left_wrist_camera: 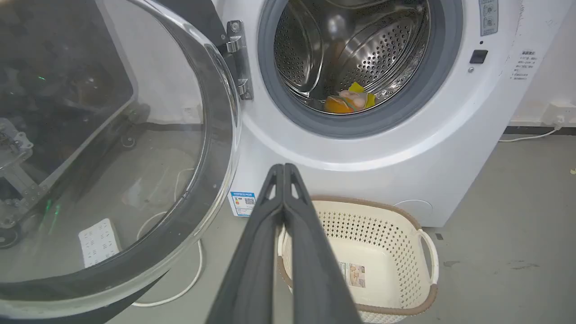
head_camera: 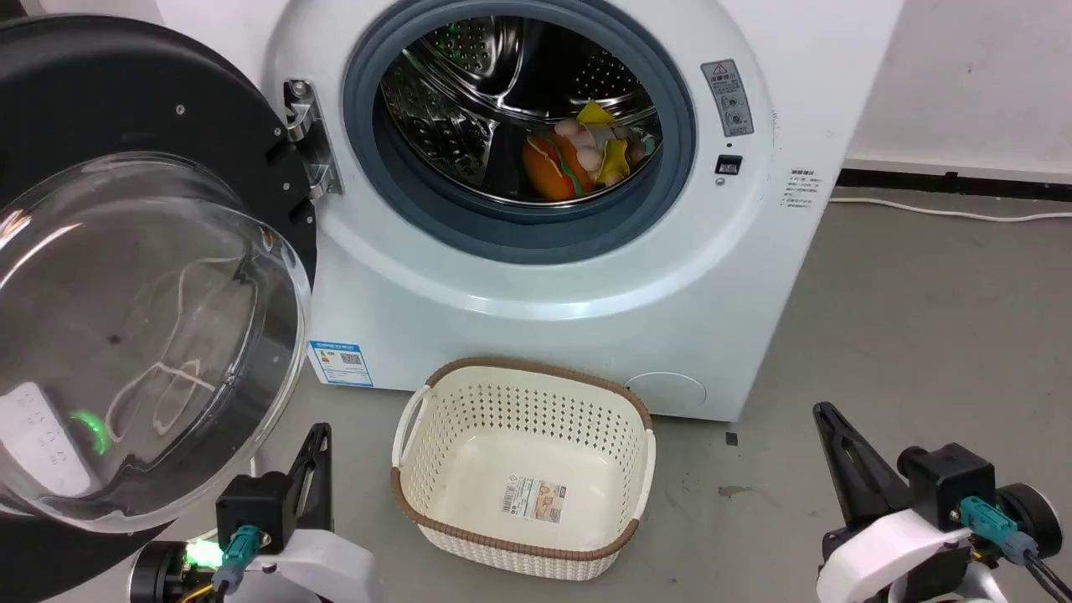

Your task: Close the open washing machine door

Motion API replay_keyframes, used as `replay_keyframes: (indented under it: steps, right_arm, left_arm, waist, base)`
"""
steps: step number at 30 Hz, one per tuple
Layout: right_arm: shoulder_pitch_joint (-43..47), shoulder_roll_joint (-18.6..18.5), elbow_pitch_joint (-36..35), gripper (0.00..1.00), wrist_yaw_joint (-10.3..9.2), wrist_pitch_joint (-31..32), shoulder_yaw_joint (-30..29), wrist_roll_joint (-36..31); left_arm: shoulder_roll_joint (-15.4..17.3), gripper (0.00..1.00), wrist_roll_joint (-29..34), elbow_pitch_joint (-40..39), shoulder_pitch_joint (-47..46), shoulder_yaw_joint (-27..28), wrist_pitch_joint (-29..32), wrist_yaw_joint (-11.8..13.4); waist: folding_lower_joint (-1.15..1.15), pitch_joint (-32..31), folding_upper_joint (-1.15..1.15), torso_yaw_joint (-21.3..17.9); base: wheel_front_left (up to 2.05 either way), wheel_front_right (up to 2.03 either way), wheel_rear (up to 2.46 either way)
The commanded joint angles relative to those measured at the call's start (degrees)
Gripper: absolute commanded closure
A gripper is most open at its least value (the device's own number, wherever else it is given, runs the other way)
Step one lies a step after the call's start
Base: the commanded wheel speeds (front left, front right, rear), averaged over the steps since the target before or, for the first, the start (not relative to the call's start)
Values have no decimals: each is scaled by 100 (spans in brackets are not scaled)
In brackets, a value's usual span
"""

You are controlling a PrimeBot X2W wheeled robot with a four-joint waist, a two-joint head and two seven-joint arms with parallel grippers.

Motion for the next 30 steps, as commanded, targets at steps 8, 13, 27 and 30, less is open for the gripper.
replay_keyframes:
  steps: [8, 13, 27, 30]
  right_arm:
    - [104, 24, -30, 100, 5, 3, -12, -42]
    - [104, 24, -30, 100, 5, 3, -12, -42]
    - [104, 24, -30, 100, 5, 3, -12, -42]
    - [104, 24, -30, 100, 5, 3, -12, -42]
  left_arm:
    - [-4, 100, 16, -24, -87, 13, 3, 17]
    - [-4, 100, 16, -24, -87, 13, 3, 17]
    - [-4, 100, 16, -24, -87, 13, 3, 17]
    - [-4, 100, 16, -24, -87, 13, 3, 17]
  waist:
    - [0, 0, 0, 0]
    - [0, 0, 0, 0]
    - [0, 0, 0, 0]
    - [0, 0, 0, 0]
  base:
    - [0, 0, 0]
    - [0, 0, 0]
    - [0, 0, 0]
    - [0, 0, 0]
